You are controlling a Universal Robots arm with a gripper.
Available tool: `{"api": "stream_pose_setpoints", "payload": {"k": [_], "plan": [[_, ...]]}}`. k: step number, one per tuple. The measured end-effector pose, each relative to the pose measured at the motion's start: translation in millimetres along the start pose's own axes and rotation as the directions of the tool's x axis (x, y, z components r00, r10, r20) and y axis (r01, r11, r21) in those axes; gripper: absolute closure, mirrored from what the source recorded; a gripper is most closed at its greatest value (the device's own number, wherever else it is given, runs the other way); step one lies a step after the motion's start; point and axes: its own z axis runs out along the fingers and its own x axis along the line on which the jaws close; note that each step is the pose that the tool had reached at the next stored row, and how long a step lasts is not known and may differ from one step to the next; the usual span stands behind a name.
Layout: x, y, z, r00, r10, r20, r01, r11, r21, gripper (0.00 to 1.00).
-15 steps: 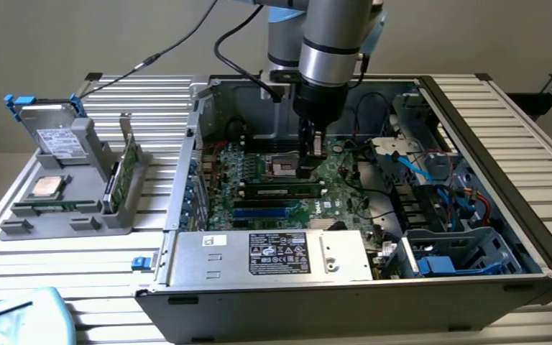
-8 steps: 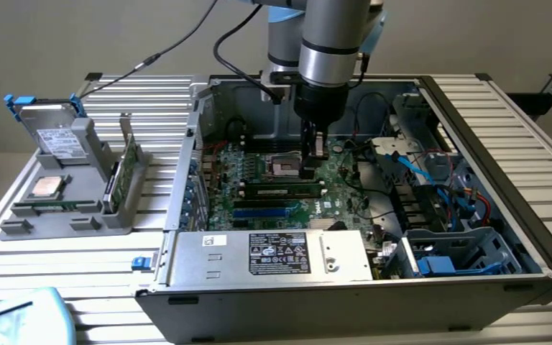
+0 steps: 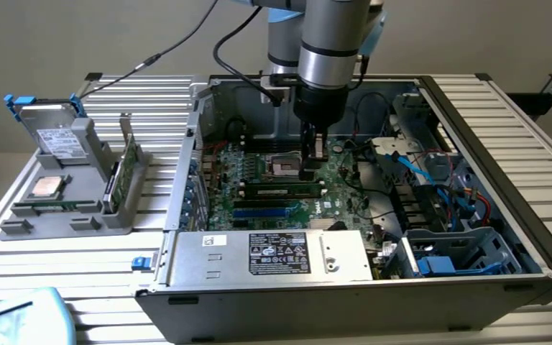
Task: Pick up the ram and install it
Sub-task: 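Press down the ram until it locks into place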
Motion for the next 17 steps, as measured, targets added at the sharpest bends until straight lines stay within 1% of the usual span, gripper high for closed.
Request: {"api": "stream_pose_setpoints", "payload": {"k": [9, 15, 17], "plan": [[0.4, -0.2, 5.8, 1.0, 0.0, -0.0029, 0.0, 1.0, 0.0001, 0.9], [-0.3, -0.6, 11.6, 1.0, 0.0, -0.0067, 0.0, 1.0, 0.0002, 0.9], [-0.4, -0.6, 12.5, 1.0, 0.001, -0.009, -0.001, 1.0, 0.0001, 0.9]]}}
